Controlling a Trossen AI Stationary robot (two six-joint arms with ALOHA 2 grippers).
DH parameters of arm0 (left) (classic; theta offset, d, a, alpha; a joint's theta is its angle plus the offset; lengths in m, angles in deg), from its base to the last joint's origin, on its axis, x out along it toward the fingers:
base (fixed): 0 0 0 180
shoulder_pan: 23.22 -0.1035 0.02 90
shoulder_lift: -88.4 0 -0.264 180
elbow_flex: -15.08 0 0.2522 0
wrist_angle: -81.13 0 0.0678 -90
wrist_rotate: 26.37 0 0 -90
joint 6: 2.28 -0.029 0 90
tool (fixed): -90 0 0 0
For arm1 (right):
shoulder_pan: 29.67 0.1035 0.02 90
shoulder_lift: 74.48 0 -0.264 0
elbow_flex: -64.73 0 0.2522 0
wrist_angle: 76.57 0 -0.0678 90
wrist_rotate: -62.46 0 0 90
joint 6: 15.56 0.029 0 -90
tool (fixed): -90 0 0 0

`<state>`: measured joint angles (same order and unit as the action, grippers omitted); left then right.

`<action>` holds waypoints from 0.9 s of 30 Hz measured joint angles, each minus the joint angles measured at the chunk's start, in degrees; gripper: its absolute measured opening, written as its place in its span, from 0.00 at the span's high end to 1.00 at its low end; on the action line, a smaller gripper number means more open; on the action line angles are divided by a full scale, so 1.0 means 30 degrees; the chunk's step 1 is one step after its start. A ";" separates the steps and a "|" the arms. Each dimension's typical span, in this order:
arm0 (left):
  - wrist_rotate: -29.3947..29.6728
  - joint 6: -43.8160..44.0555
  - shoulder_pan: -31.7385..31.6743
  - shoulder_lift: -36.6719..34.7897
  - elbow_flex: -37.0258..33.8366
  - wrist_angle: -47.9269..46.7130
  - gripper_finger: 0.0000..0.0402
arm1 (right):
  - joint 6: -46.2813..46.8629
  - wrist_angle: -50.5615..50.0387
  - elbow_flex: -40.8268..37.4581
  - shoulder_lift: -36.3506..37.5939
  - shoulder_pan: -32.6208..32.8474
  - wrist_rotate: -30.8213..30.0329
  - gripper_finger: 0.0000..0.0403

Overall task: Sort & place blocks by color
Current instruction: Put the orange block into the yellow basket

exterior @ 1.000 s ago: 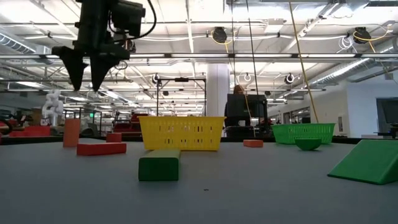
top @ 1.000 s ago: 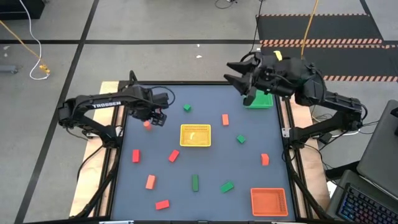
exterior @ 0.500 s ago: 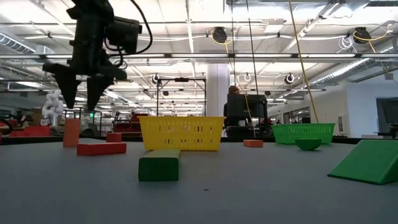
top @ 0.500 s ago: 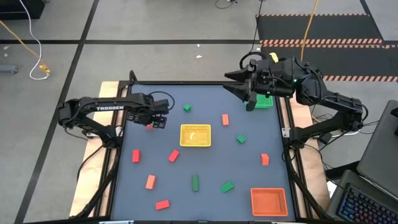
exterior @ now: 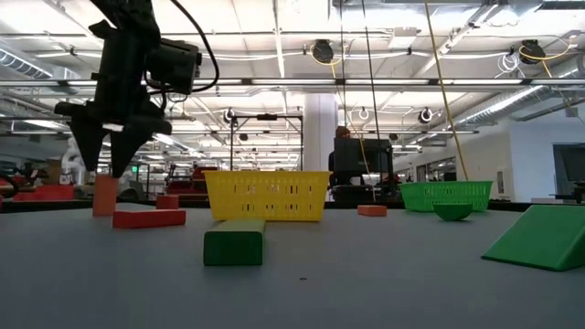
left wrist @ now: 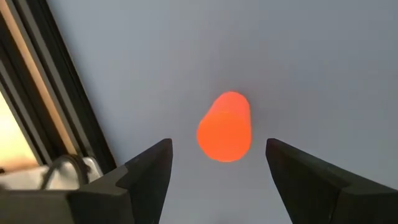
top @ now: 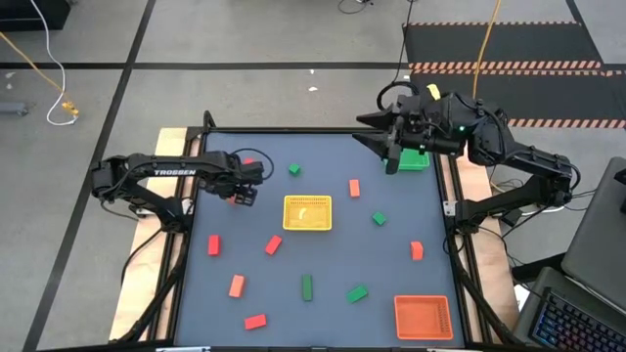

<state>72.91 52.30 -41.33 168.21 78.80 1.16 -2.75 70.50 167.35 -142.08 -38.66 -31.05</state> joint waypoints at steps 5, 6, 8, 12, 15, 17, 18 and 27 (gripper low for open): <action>0.0123 -0.1190 -0.0400 0.0000 0.0000 0.0141 0.35 | -0.0009 -0.0004 0.0000 -0.0022 -0.0015 -0.1544 0.43; 0.0136 -0.1308 -0.0471 0.0000 0.0000 0.0209 0.35 | -0.0001 -0.0004 0.0000 -0.0022 -0.0007 -0.1829 0.43; 0.0126 -0.1531 -0.0633 0.0000 0.0000 0.0221 0.35 | -0.0002 0.0003 0.0000 -0.0022 -0.0007 -0.1887 0.43; -0.0086 -0.1586 -0.0753 0.0000 0.0000 0.0346 0.35 | 0.0003 -0.0004 0.0000 -0.0022 -0.0007 -0.1895 0.43; -0.0403 -0.1476 -0.0741 0.0000 0.0000 0.0714 0.35 | 0.0003 -0.0004 0.0000 -0.0022 -0.0007 -0.1895 0.43; -0.0663 -0.1454 -0.0741 0.0000 0.0000 0.1049 0.35 | 0.0003 -0.0007 -0.0001 -0.0022 -0.0007 -0.1895 0.43; -0.0773 -0.1383 -0.0741 0.0000 0.0000 0.1179 0.35 | 0.0003 -0.0004 -0.0007 -0.0029 -0.0007 -0.1895 0.43; -0.1010 0.0032 -0.0544 0.0000 0.0000 0.0976 0.35 | 0.0005 -0.0599 -0.0015 -0.0029 -0.0007 -0.1880 0.43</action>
<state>69.88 52.39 -42.96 168.21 78.80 4.09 -2.73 68.71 167.31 -142.16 -38.69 -36.69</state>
